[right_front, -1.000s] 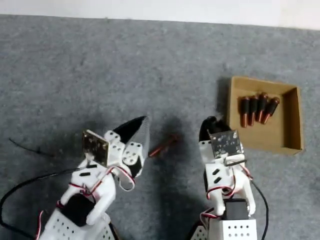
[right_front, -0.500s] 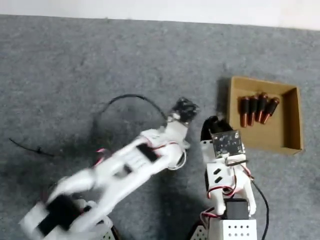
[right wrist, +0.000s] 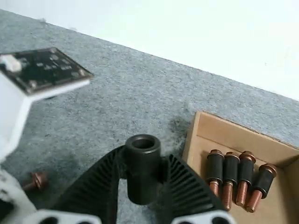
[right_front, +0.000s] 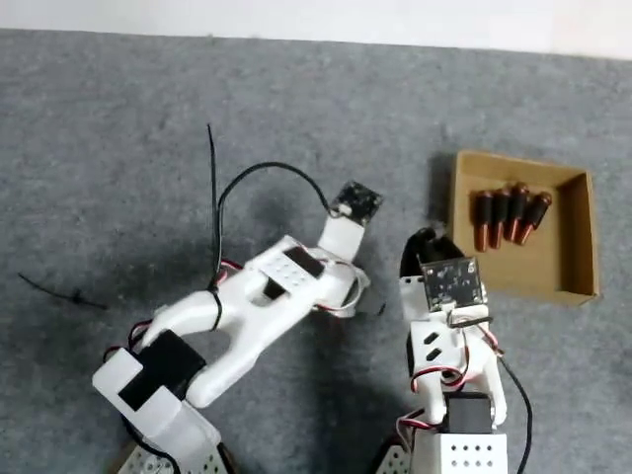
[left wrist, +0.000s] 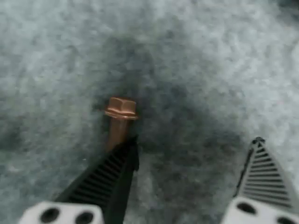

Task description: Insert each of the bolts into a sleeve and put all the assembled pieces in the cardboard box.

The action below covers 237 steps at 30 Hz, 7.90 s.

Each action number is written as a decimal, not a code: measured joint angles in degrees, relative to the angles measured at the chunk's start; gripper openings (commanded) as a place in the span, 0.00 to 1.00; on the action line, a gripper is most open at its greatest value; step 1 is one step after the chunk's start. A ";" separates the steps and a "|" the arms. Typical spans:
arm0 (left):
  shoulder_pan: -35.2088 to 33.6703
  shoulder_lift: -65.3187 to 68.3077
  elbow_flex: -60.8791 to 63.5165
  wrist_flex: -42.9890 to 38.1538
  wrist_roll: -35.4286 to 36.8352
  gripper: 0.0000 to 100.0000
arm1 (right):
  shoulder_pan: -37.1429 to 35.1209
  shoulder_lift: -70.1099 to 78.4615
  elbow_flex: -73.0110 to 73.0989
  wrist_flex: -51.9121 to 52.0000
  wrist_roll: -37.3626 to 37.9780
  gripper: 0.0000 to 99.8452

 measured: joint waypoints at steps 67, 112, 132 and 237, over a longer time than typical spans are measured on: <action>-6.68 -49.85 50.11 -53.27 -7.91 0.00 | -3.08 0.00 0.00 0.00 0.00 0.00; -23.38 -108.13 59.87 -33.41 9.05 0.00 | -22.95 0.00 0.00 21.45 5.54 0.00; -23.74 -108.22 59.87 -28.66 29.01 0.00 | -29.71 0.00 0.00 4.04 5.54 0.00; -19.78 -59.16 41.05 -15.30 14.42 0.00 | -24.88 -0.18 0.00 1.67 7.38 0.00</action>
